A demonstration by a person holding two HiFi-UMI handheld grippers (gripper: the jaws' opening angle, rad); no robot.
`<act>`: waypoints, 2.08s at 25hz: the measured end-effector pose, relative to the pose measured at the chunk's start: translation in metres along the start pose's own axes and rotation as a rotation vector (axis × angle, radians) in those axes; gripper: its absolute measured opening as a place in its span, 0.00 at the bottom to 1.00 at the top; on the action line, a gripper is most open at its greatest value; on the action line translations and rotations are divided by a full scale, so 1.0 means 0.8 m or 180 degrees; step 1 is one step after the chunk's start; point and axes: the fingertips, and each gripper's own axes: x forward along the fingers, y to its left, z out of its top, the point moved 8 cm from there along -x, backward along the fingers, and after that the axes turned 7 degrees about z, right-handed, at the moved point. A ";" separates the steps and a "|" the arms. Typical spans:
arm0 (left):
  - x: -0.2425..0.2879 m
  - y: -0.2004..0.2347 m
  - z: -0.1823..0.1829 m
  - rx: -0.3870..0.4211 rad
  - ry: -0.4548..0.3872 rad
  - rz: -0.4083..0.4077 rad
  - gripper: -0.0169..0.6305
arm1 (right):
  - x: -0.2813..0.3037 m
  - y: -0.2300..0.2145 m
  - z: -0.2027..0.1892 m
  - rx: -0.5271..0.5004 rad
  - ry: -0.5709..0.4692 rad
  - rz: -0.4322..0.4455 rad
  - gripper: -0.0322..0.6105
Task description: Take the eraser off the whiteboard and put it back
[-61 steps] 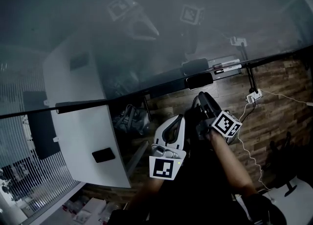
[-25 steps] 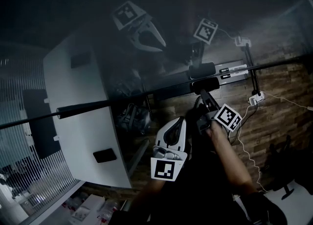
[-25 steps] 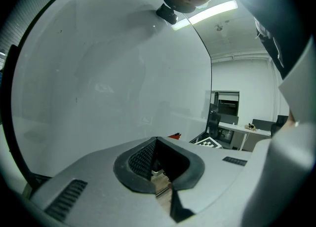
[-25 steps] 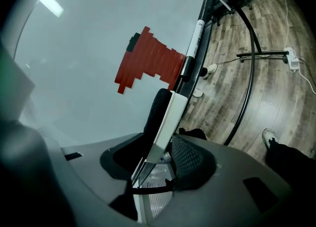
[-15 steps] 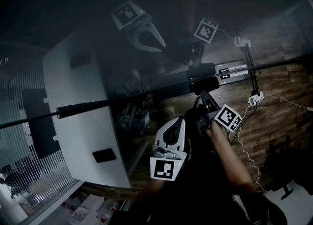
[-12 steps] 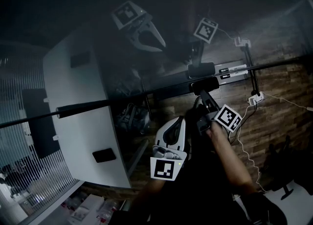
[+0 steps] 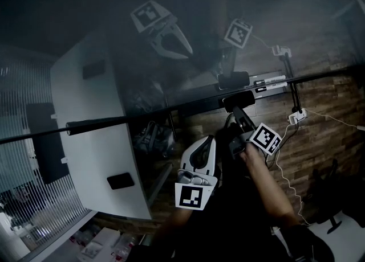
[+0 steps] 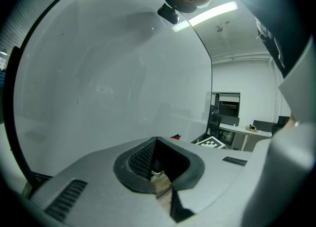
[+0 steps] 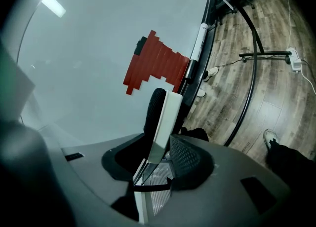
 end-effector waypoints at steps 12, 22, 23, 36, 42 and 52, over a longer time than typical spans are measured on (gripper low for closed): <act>-0.010 -0.011 0.004 -0.0003 -0.0112 -0.0001 0.04 | -0.011 0.009 0.001 -0.0041 0.0007 0.0088 0.29; -0.025 -0.018 0.013 0.0030 -0.0240 0.0003 0.04 | -0.023 0.025 0.000 -0.0099 0.0011 0.0176 0.29; -0.027 -0.018 0.013 0.0039 -0.0258 -0.0003 0.04 | -0.024 0.027 -0.001 -0.0106 0.0007 0.0184 0.29; -0.051 -0.024 0.034 0.0112 -0.0494 -0.0042 0.04 | -0.044 0.058 -0.003 -0.0206 -0.0062 0.0328 0.29; -0.067 -0.022 0.046 0.0165 -0.0614 -0.0026 0.04 | -0.053 0.075 -0.008 -0.0223 -0.0093 0.0411 0.29; -0.095 -0.028 0.058 0.0230 -0.0811 -0.0001 0.04 | -0.082 0.097 -0.016 -0.0307 -0.0143 0.0554 0.29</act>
